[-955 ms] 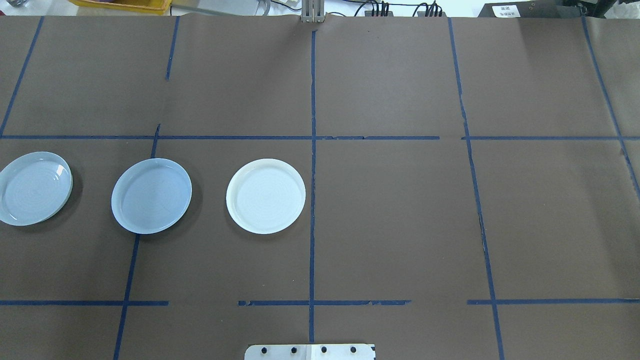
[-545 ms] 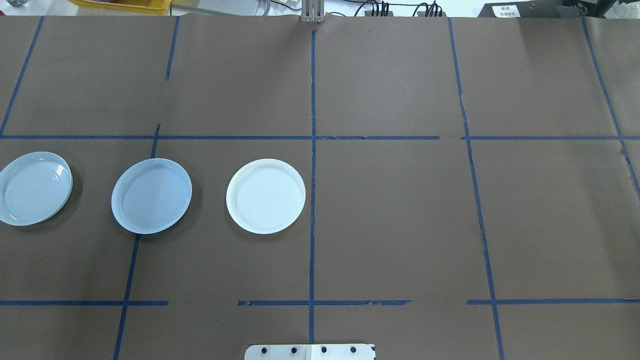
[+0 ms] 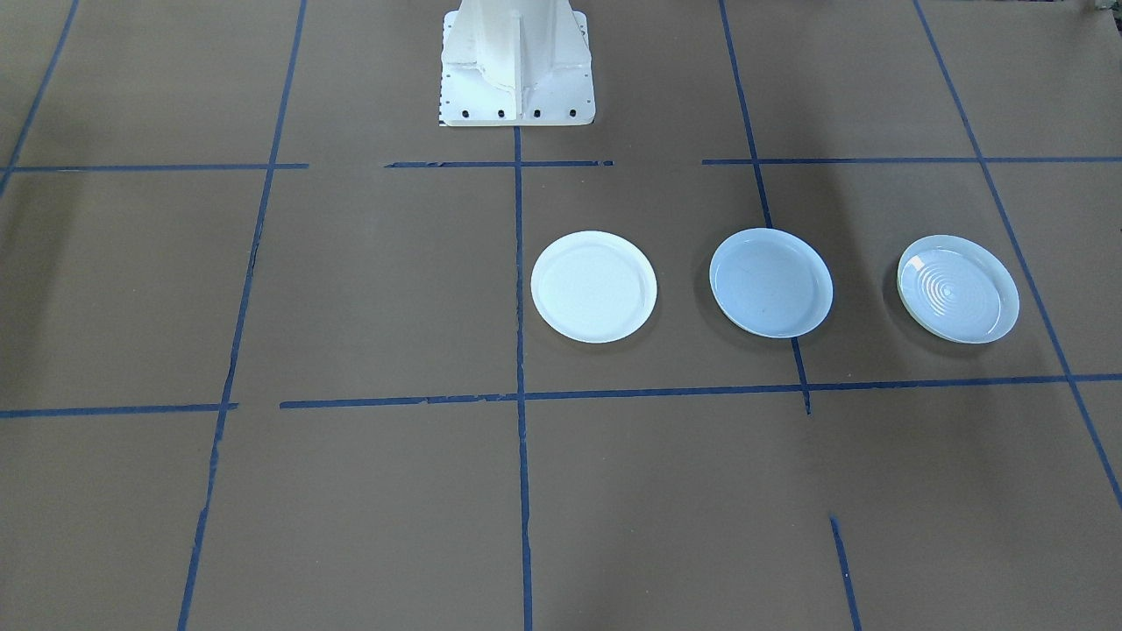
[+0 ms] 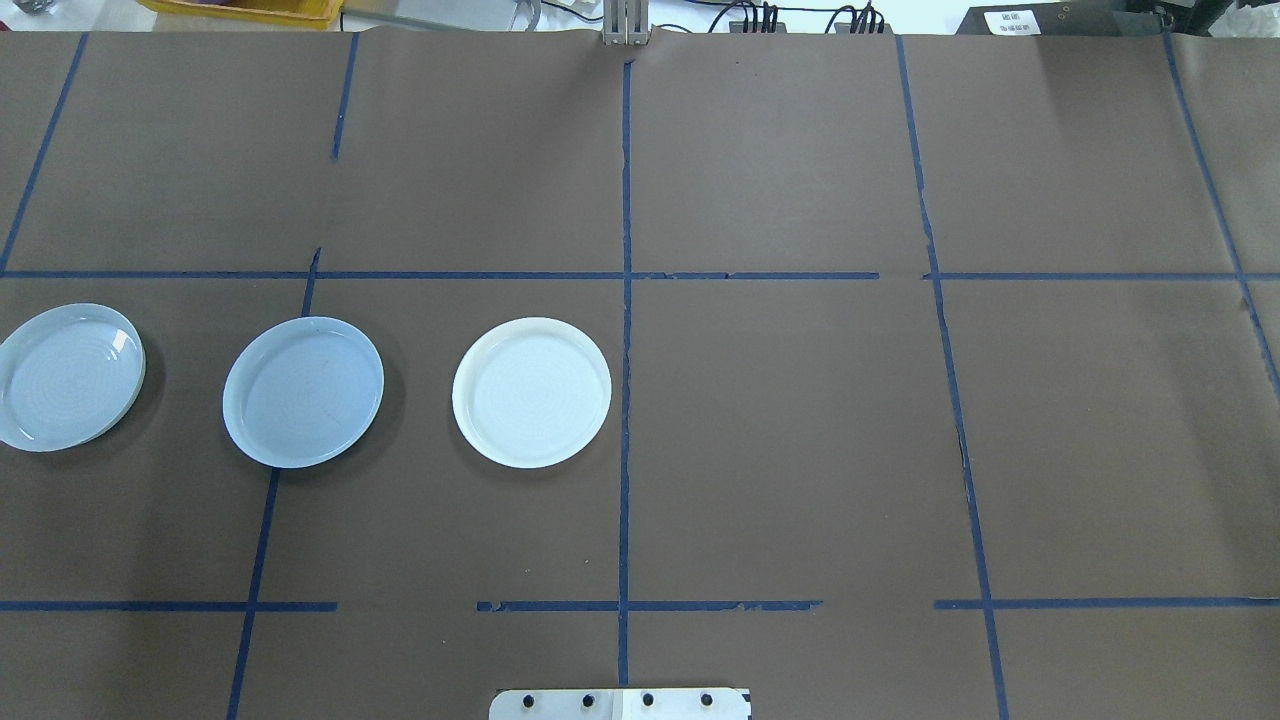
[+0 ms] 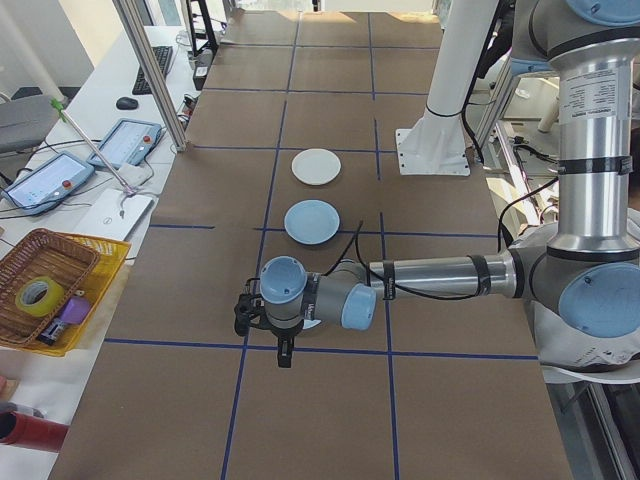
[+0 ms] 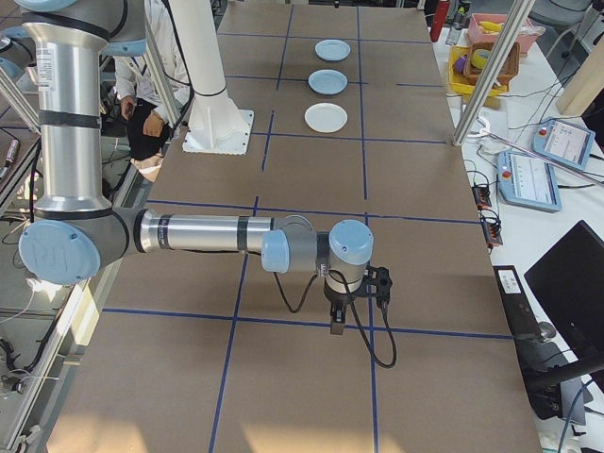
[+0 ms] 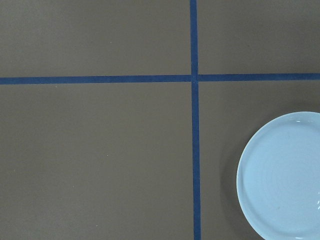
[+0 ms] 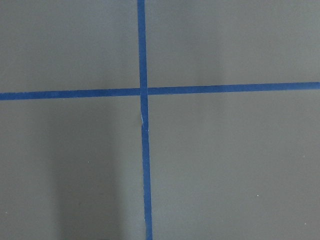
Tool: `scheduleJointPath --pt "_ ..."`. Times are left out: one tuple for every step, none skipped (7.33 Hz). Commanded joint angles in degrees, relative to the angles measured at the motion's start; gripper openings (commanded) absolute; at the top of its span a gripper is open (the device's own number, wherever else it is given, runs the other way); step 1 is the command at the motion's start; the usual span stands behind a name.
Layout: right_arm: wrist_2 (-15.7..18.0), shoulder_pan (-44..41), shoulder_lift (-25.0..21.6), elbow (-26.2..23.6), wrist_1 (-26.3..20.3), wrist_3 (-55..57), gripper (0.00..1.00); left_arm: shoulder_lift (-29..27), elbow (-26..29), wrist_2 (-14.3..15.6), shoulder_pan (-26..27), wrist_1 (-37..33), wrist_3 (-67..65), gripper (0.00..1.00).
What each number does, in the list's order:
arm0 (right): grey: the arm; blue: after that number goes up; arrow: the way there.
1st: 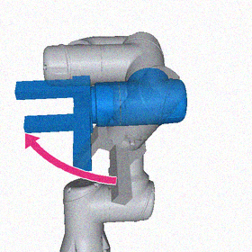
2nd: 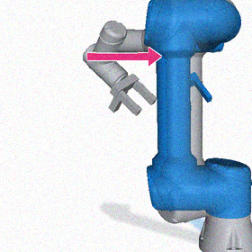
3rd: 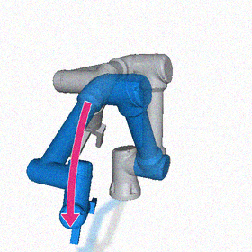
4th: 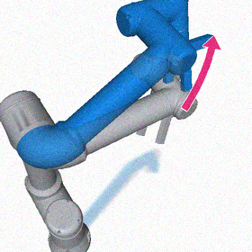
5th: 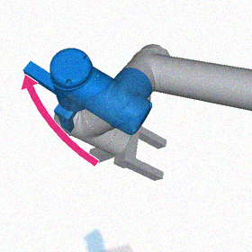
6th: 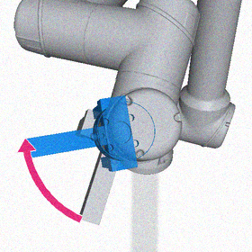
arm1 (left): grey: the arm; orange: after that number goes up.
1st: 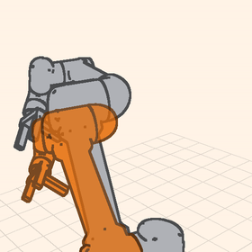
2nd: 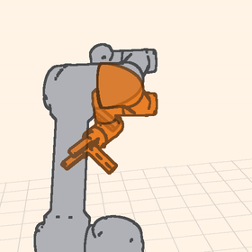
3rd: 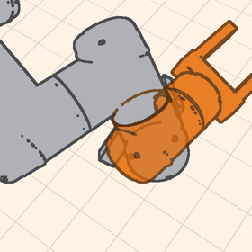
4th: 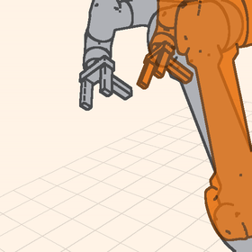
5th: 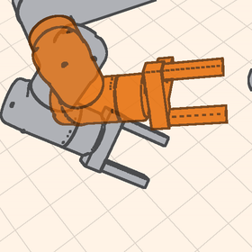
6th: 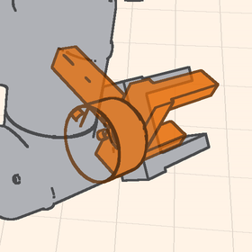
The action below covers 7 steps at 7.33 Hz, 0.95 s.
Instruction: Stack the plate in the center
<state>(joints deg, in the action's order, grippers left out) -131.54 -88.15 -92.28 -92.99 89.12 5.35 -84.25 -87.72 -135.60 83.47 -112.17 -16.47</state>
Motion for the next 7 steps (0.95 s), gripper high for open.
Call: scheduleJointPath --pt "0.0 0.0 0.0 0.0 0.0 0.0 1.00 0.0 5.7 0.2 -7.6 -18.1 -15.6 1.00" --pt "0.1 0.0 0.0 0.0 0.0 0.0 1.00 0.0 8.9 0.5 -10.9 -25.8 -21.3 1.00" --pt "0.1 -0.1 0.0 0.0 0.0 0.0 1.00 -0.3 11.4 0.6 -13.6 -31.0 -25.1 1.00" --pt "0.0 0.0 0.0 0.0 0.0 0.0 1.00 -0.3 11.9 0.6 -14.8 -32.6 -26.6 1.00" --pt "0.1 0.0 0.0 0.0 0.0 0.0 1.00 -0.5 13.1 0.6 -15.9 -32.6 -26.7 0.99" --pt "0.1 0.0 0.0 0.0 0.0 0.0 1.00 -0.7 13.4 0.6 -16.3 -32.6 -26.7 0.98" --pt "0.1 0.0 0.0 0.0 0.0 0.0 1.00 -1.0 14.0 0.6 -16.8 -32.5 -26.7 0.95"
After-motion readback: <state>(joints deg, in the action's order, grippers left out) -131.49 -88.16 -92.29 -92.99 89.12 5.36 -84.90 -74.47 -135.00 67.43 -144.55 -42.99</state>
